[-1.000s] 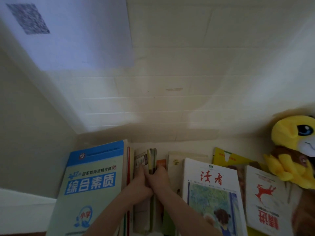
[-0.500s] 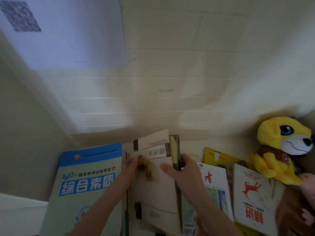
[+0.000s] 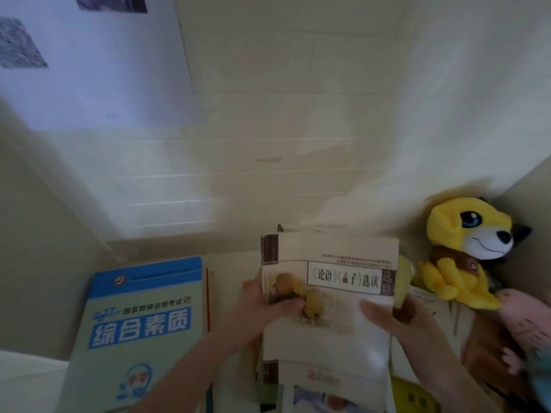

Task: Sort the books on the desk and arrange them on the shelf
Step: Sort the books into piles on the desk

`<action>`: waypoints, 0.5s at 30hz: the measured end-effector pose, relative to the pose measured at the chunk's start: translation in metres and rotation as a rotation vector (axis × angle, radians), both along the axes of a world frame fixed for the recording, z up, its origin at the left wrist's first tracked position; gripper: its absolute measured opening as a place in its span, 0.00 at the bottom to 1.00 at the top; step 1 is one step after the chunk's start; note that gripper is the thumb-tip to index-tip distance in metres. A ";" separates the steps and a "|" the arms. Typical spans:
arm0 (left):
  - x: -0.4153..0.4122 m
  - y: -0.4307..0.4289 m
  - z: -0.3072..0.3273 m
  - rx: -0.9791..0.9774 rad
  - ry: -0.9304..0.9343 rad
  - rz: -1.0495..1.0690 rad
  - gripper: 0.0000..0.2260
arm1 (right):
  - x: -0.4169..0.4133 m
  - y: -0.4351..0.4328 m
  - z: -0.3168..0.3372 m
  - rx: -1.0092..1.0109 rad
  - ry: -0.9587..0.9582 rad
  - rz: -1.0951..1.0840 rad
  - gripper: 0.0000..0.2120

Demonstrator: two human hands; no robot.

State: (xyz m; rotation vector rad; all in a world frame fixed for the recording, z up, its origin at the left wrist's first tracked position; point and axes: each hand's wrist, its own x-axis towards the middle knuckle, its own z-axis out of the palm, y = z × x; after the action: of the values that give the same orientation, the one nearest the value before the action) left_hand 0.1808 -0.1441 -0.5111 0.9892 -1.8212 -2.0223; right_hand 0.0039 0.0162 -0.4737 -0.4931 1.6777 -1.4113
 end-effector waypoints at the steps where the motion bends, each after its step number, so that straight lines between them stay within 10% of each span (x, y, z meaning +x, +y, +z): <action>1: -0.003 0.005 -0.003 -0.007 -0.003 0.007 0.18 | -0.003 0.005 -0.002 -0.021 0.046 -0.008 0.38; 6: -0.021 0.027 0.000 -0.065 0.042 0.038 0.24 | -0.014 0.024 -0.002 -0.149 0.045 -0.095 0.26; 15: -0.033 0.047 0.015 -0.216 0.210 -0.050 0.31 | -0.022 0.053 -0.026 -0.043 -0.089 -0.076 0.50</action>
State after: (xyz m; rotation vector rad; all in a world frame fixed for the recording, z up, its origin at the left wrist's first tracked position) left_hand 0.1473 -0.0969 -0.4963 0.6511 -1.9146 -1.8296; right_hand -0.0177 0.0696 -0.5001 -0.3879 1.6124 -1.5049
